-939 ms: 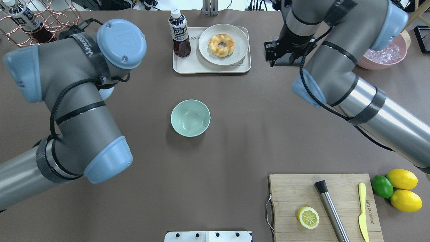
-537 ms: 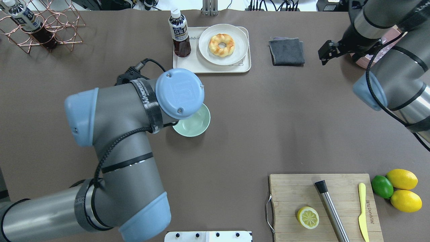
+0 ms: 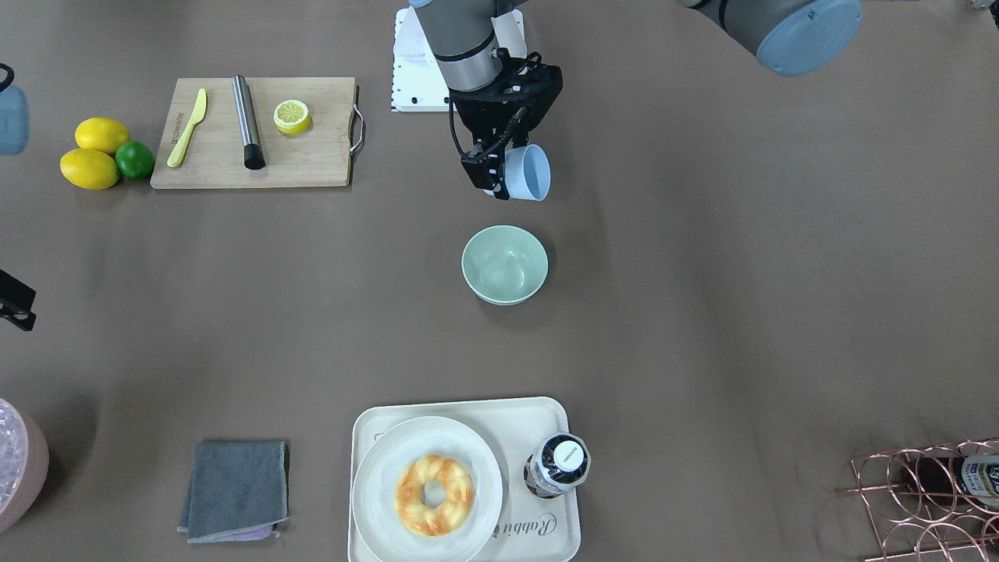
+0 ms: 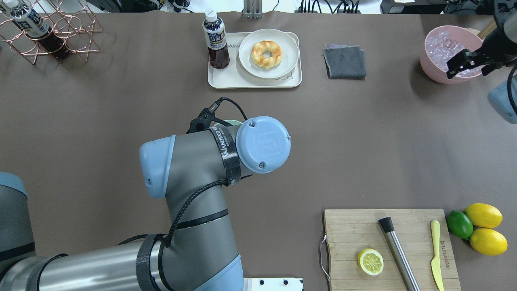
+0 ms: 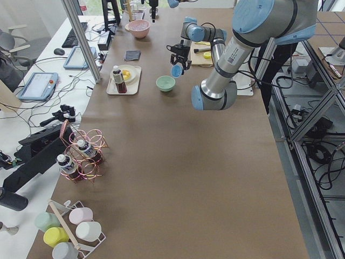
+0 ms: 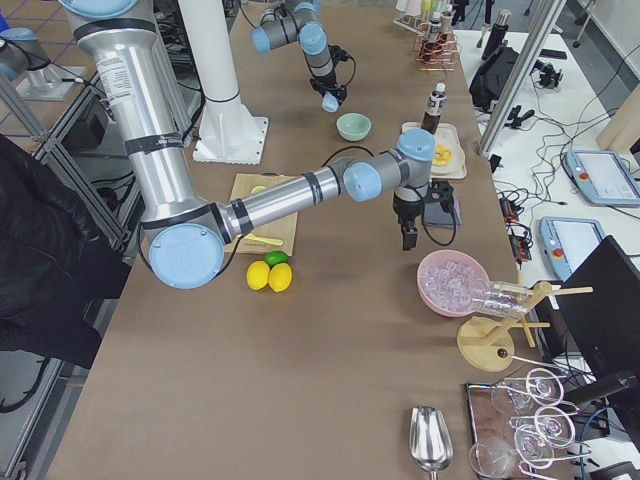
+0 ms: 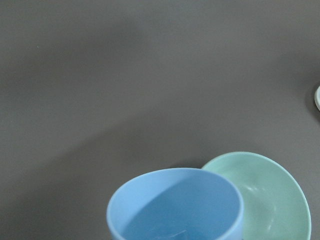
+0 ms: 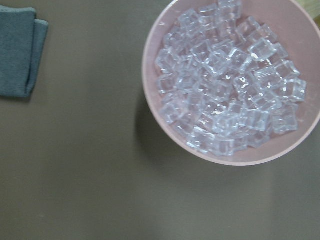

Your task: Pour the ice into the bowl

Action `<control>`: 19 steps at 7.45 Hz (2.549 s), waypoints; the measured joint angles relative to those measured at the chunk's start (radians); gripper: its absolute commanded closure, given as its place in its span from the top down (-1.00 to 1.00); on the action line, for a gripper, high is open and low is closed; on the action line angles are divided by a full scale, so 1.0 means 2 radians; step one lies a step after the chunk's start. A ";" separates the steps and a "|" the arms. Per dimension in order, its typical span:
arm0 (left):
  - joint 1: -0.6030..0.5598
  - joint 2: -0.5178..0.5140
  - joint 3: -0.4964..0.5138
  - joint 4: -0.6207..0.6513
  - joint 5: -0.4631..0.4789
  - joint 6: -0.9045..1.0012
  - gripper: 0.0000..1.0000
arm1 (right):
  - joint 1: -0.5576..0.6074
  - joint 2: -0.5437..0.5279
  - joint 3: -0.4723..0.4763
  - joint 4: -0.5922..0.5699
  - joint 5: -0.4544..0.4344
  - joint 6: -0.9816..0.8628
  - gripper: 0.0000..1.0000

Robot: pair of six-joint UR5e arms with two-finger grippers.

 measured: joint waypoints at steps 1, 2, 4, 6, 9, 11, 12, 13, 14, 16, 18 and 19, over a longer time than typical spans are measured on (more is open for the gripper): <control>0.002 -0.004 0.018 -0.022 0.000 -0.004 0.09 | 0.028 -0.008 -0.037 0.024 0.029 -0.041 0.98; 0.002 -0.006 0.033 -0.044 0.001 -0.013 0.09 | 0.053 -0.009 -0.072 0.036 0.055 -0.080 0.98; 0.002 -0.015 0.072 -0.096 0.001 -0.030 0.09 | 0.093 -0.008 -0.125 0.045 0.086 -0.143 0.98; 0.001 -0.018 0.093 -0.146 0.004 -0.052 0.10 | 0.120 -0.015 -0.145 0.046 0.103 -0.167 0.98; -0.010 -0.009 0.099 -0.222 0.028 -0.102 0.10 | 0.139 -0.036 -0.114 0.037 0.108 -0.135 0.98; -0.013 0.011 0.100 -0.278 0.041 -0.135 0.10 | 0.143 -0.067 -0.082 0.026 0.102 -0.102 0.98; -0.013 0.020 0.100 -0.298 0.046 -0.150 0.10 | 0.147 -0.083 -0.071 0.025 0.100 -0.098 0.98; -0.013 0.025 0.100 -0.310 0.050 -0.164 0.10 | 0.150 -0.096 -0.063 0.026 0.099 -0.099 0.98; -0.011 0.027 0.100 -0.319 0.059 -0.182 0.10 | 0.153 -0.106 -0.058 0.027 0.099 -0.100 0.98; 0.002 0.049 0.100 -0.372 0.099 -0.219 0.10 | 0.156 -0.114 -0.052 0.027 0.099 -0.100 0.98; 0.017 0.064 0.099 -0.407 0.138 -0.243 0.09 | 0.156 -0.116 -0.051 0.028 0.099 -0.100 0.98; 0.020 0.068 0.097 -0.418 0.152 -0.260 0.09 | 0.156 -0.116 -0.051 0.028 0.099 -0.100 0.98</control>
